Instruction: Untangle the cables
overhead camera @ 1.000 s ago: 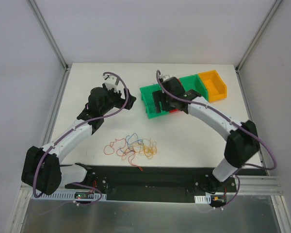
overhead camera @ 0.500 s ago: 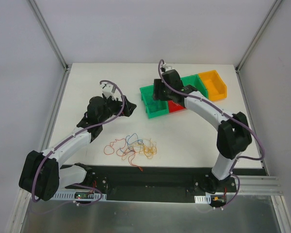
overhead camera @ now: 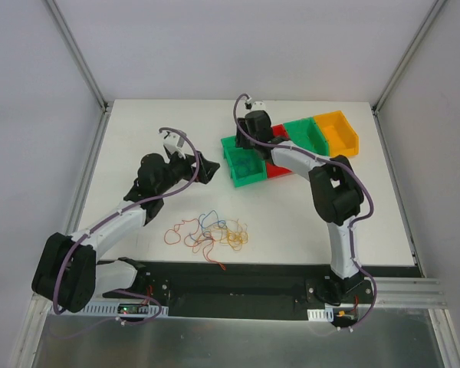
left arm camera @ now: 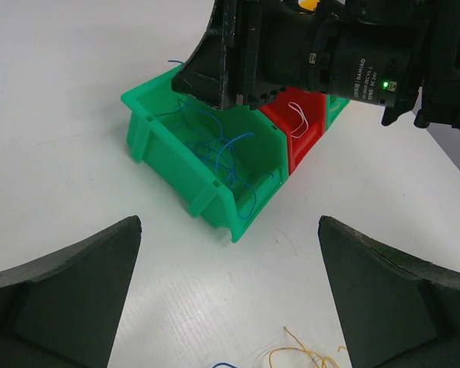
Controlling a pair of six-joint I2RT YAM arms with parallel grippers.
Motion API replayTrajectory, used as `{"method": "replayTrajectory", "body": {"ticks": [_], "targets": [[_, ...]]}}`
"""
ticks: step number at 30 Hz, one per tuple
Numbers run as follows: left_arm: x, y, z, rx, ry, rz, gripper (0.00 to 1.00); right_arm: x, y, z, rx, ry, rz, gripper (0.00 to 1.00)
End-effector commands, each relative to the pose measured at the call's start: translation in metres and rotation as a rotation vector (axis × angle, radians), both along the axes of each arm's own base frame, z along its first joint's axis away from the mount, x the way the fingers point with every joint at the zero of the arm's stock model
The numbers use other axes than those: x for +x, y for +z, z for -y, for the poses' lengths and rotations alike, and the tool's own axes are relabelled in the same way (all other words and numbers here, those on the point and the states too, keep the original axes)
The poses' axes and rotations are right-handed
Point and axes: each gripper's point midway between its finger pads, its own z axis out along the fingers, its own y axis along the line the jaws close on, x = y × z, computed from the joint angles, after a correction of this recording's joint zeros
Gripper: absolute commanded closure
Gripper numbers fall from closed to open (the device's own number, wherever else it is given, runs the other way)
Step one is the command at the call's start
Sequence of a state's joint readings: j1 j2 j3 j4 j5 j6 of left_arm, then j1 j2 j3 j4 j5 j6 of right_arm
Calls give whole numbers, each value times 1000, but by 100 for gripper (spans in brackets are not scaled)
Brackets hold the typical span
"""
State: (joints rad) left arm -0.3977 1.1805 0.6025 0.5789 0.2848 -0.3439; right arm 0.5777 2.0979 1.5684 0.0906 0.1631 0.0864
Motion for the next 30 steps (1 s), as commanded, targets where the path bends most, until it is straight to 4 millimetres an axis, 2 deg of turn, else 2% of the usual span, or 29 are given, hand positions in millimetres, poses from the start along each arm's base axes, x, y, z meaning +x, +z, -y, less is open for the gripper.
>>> {"method": "replayTrajectory", "body": {"ticks": [1,8,13,15,19,23,30], "targets": [[5,4,4,-26,-23,62,1,27,28,2,55,-50,135,52],[10,-4,19,-57,-83,27,3,29,11,4,158,-27,52,51],[10,-5,16,-56,-64,33,4,31,2,3,189,9,20,57],[9,-4,13,-45,-57,52,4,29,1,-5,215,48,3,62],[10,-6,9,-31,-36,55,4,29,-1,-9,227,58,-4,69],[10,-7,9,-30,-35,50,4,29,1,-9,228,57,-1,84],[9,-4,6,-26,-22,62,4,-2,14,5,211,55,-5,99]]}}
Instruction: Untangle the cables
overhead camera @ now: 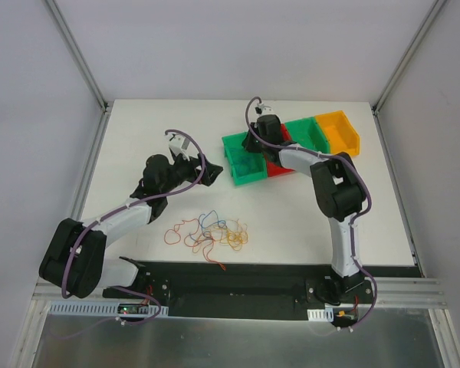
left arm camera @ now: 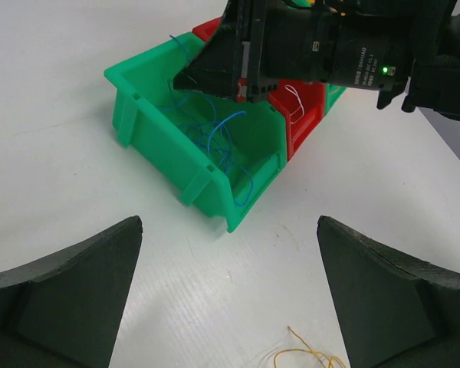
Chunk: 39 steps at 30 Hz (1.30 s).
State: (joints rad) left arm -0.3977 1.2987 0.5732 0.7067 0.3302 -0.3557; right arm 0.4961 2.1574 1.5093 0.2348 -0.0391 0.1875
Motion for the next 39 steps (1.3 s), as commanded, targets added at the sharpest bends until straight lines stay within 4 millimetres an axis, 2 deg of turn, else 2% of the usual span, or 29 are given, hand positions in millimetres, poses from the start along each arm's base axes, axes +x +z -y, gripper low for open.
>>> {"method": "replayTrajectory", "body": {"ticks": [1,6,12,16,21,24,27,29,31,33,35,36,39], "targets": [[3,23,-6,-17,26,89,4,-17,48,4,30,8,70,100],[3,21,-8,-6,34,86,4,-32,45,10,16,14,25,100],[3,21,-9,1,36,88,4,-35,46,3,-7,53,13,97],[4,20,-9,7,38,79,3,-36,45,4,-32,57,-8,80],[8,18,-8,10,48,20,2,-47,66,10,-94,64,37,70],[10,14,-4,19,41,-68,2,-58,76,25,-165,21,72,58],[6,20,3,-7,7,-119,6,-85,74,40,-235,4,88,48],[-10,21,11,-43,-58,-163,12,-111,70,47,-258,-6,89,43],[-31,13,14,-91,-96,-234,18,-141,62,48,-226,0,84,41],[-55,0,15,-146,-114,-323,24,-175,48,41,-156,30,70,39],[-81,-16,16,-176,-136,-402,30,-213,47,19,-59,98,76,38],[-94,-23,15,-183,-147,-433,31,-227,50,9,-14,125,88,37],[-127,-43,8,-143,-131,-543,33,-270,40,-12,42,204,52,37]]}}
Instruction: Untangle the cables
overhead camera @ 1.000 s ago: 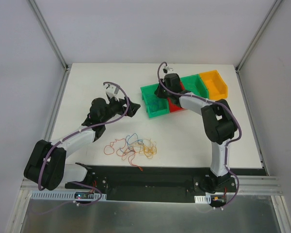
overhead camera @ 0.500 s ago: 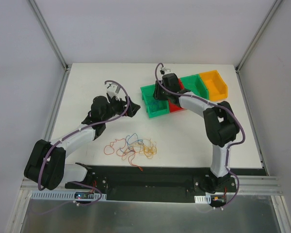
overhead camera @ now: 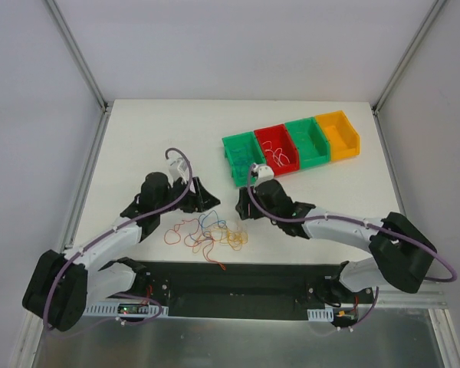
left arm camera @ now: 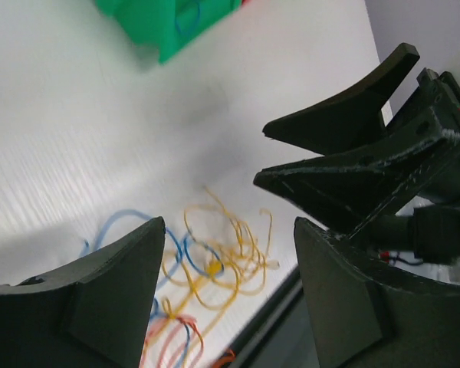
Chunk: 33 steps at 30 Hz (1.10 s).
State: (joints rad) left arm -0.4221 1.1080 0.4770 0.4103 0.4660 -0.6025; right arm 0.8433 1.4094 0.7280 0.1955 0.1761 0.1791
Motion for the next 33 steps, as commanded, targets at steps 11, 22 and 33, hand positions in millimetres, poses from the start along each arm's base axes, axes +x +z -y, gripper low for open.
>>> {"method": "replayTrajectory", "body": {"ticks": [11,22,33], "targets": [[-71,-52,-100,381,401,-335,14,-69,-16,-48,36,181,9,26],[-60,-104,-121,597,452,-413,34,-58,-45,-69,-157,187,-42,20],[-55,-113,-114,616,400,-415,86,-55,-61,-67,-202,135,-87,45]]}}
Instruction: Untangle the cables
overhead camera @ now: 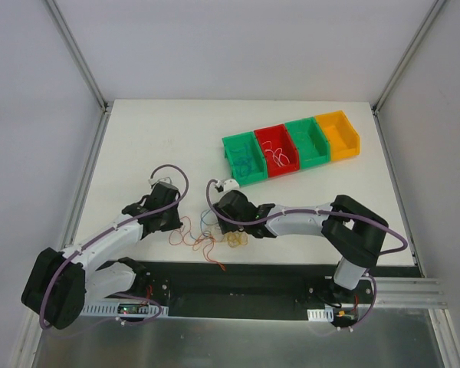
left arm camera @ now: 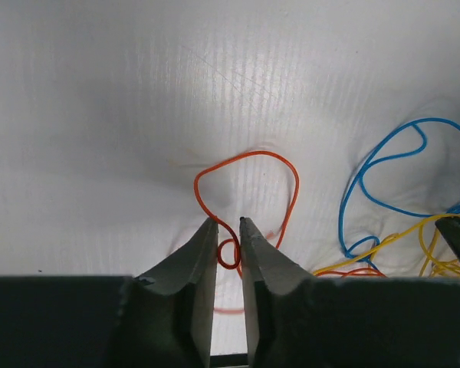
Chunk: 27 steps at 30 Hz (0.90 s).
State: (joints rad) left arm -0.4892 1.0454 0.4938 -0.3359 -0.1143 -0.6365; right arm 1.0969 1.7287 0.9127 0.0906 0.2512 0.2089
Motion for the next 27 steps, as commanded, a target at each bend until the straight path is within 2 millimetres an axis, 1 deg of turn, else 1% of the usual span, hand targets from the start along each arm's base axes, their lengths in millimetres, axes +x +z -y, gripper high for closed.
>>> {"method": "replayTrajectory", "body": {"ticks": [1,2,3,5,6,7,10,13,15,16,17,18,20,21,22,23,25,27], "targets": [[5,0,-1,12,-17,17,94,5,7,3,3,-41,27,49],[7,4,1,5,-24,33,100,7,7,5,-8,-52,32,54],[9,12,2,-6,-38,62,100,9,4,7,-23,-69,38,60],[17,39,6,-33,-67,146,100,16,4,12,-41,-112,61,67],[21,60,8,-55,-75,214,100,20,6,15,-48,-135,76,72],[26,77,8,-59,-83,261,100,24,8,17,-53,-157,89,76],[38,146,0,-62,-80,464,100,34,10,26,-68,-222,95,87],[41,206,-8,-52,-83,610,100,37,6,35,-55,-272,75,89],[41,253,-14,-60,-71,718,100,38,3,42,-56,-297,67,91],[40,272,-16,-63,-67,764,100,39,3,44,-57,-307,69,91],[38,301,-20,-71,-58,827,100,40,4,46,-55,-314,74,92],[38,312,-22,-72,-51,850,100,40,5,47,-54,-317,77,93],[36,352,-23,-83,-61,934,100,40,6,52,-52,-340,85,96],[37,364,-23,-81,-66,964,100,42,6,54,-48,-355,91,98],[36,381,-25,-81,-66,1006,100,41,7,57,-45,-366,97,99],[36,388,-26,-81,-61,1026,100,42,9,59,-36,-374,104,99],[36,410,-30,-75,-48,1094,100,42,11,65,-26,-402,121,99],[36,421,-35,-73,-21,1131,100,41,15,69,-3,-415,131,99]]}}
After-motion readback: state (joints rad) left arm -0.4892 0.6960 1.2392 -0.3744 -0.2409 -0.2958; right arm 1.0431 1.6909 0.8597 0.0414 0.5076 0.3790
